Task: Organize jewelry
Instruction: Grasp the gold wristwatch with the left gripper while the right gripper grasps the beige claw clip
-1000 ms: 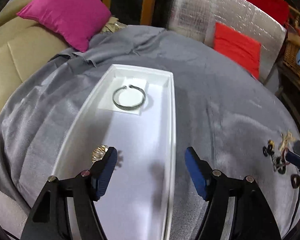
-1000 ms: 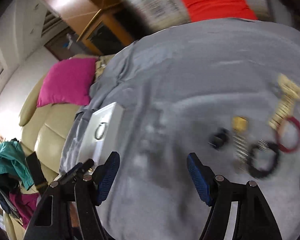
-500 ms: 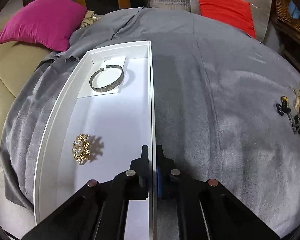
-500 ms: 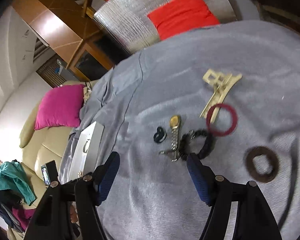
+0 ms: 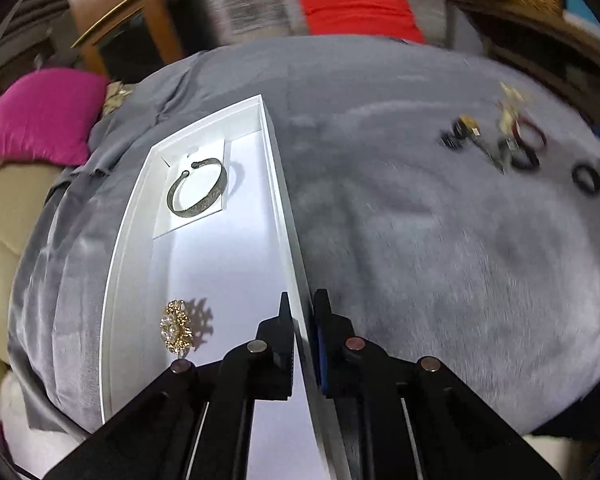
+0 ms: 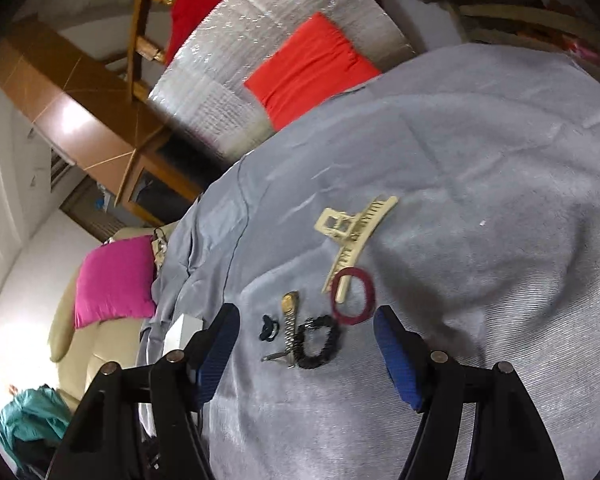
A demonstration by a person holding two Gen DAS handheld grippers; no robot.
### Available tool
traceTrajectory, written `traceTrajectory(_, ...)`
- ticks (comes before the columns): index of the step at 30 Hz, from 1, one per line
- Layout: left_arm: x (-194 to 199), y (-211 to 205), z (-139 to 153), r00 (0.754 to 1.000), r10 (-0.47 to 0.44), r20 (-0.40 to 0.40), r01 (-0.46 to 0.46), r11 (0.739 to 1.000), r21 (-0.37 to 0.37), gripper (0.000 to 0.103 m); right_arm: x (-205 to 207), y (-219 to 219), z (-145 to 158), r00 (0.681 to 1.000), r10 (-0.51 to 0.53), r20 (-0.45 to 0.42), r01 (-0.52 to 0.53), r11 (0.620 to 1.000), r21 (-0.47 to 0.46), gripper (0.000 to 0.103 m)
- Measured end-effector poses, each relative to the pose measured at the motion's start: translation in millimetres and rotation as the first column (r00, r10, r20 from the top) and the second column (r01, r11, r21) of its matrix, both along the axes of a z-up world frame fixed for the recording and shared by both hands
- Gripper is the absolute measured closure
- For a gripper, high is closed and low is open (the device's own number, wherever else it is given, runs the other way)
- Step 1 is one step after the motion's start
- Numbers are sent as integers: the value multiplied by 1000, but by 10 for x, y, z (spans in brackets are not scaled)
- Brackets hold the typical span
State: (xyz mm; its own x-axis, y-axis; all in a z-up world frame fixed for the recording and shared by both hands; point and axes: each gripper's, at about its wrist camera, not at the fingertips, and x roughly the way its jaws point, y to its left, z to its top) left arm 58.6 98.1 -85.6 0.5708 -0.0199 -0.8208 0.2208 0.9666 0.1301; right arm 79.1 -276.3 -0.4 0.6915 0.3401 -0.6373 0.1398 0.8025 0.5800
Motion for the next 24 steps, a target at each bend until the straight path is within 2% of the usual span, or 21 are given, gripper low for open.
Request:
traceTrajectory(3,-34,8,-5,999,-38,1,38,999,29,92,79,-64,-45,1000,-8,-20,8,1000,14,30)
traceTrajectory(8,-68,81,-28,999,-50,-12,50,998,35,91,250,-80,-76,999,-5,-32,5,1000,-10,30)
traceTrajectory(10,-79,64,-14,999,-53,-9,53,997,59,88,342,-78,-99,999,-3,-45,2,1000,-26,30)
traceTrajectory(12,-122,15,40,999,-53,4,52,996,70,88,427,-62,-124,998,1,-59,-3,999,-34,27)
traceTrajectory(13,-131,0,109,998,-57,27,56,996,66,82,470,-44,-140,998,5,-68,-8,999,-37,26)
traceTrajectory(14,-135,3,166,997,-66,49,63,996,60,78,498,-23,-154,997,7,-74,-10,999,-40,24)
traceTrajectory(16,-179,-35,342,990,-73,121,69,997,42,58,592,31,-194,996,17,-83,-21,999,-45,24)
traceTrajectory(18,-192,-72,480,980,-65,189,63,998,14,47,677,73,-240,995,24,-94,-29,998,-56,24)
traceTrajectory(20,-176,-137,565,972,-58,226,68,997,-37,46,781,84,-301,994,18,-111,-27,997,-74,24)
traceTrajectory(24,-13,-336,538,978,-66,197,92,988,-127,46,953,32,-433,991,-3,-137,-5,998,-57,24)
